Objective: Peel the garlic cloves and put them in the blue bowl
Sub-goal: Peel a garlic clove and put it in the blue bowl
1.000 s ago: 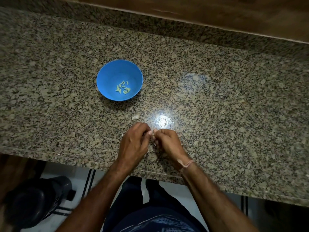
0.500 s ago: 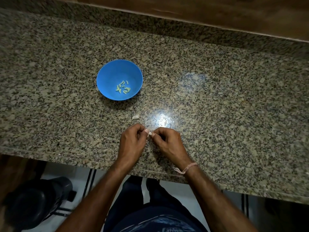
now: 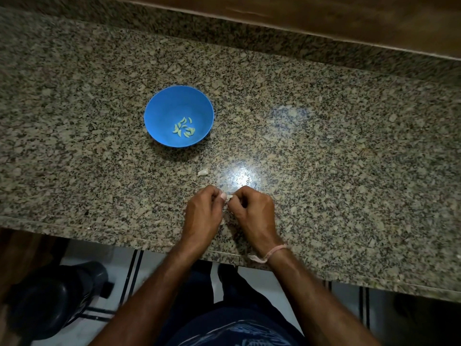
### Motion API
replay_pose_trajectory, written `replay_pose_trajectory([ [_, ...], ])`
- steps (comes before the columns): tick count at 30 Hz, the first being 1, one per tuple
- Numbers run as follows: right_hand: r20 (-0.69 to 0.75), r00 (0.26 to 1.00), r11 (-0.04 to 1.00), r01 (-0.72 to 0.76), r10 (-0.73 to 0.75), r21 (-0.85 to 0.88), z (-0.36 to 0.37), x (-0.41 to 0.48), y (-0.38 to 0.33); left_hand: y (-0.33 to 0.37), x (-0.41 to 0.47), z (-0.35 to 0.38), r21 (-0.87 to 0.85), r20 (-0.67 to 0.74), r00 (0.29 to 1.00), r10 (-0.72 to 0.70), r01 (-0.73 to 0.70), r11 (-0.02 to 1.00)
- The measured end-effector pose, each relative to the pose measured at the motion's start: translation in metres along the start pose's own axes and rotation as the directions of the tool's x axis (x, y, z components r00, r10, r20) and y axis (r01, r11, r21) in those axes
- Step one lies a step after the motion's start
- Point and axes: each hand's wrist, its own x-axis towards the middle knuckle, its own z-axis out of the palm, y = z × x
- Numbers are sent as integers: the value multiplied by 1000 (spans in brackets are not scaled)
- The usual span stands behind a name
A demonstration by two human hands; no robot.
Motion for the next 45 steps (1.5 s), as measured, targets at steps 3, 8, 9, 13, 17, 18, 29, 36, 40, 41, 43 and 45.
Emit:
replay_pose_trajectory([
  [3, 130, 945, 893, -326, 300, 310, -2, 2, -2, -11, 1, 0, 174, -20, 966, 257, -250, 953],
  [8, 125, 954, 880, -300, 273, 368, -1, -3, -1, -12, 2, -1, -192, 49, 995, -87, 95, 977],
  [9, 56, 978, 941, -210, 202, 266, 2, -4, 1, -12, 2, 0, -261, 104, 979, -175, 197, 945],
  [13, -52, 998, 997, 40, -37, 67, 7, -4, 10, -13, 5, -1, -419, 211, 938, -276, 342, 841],
  [17, 1, 998, 985, -68, 69, 159, 6, -2, 8, -16, 6, -2, -527, 253, 914, -317, 405, 747],
  [18, 35, 987, 962, -158, 154, 225, 5, -1, 7, -15, 5, -1, -516, 226, 922, -313, 386, 765],
  [29, -20, 998, 989, -50, 54, 136, 7, 0, 7, -16, 9, -5, -565, 300, 898, -321, 438, 699],
  [36, -23, 999, 994, -35, 37, 102, 7, 1, 8, -13, 10, -1, -389, 149, 947, -285, 322, 863],
  [40, -46, 998, 1000, 31, -30, 7, 5, 4, 10, -13, 12, -2, -323, 83, 954, -289, 300, 898],
  [41, -25, 999, 999, 42, -42, -23, 4, 4, 11, -13, 12, -3, -263, 48, 962, -268, 271, 926],
  [43, -3, 998, 995, 60, -60, -83, 2, 4, 14, -11, 11, -3, -186, -4, 976, -217, 213, 959],
  [45, -19, 997, 992, 72, -74, -100, 2, 4, 16, -8, 9, -3, -146, -27, 983, -179, 174, 974],
])
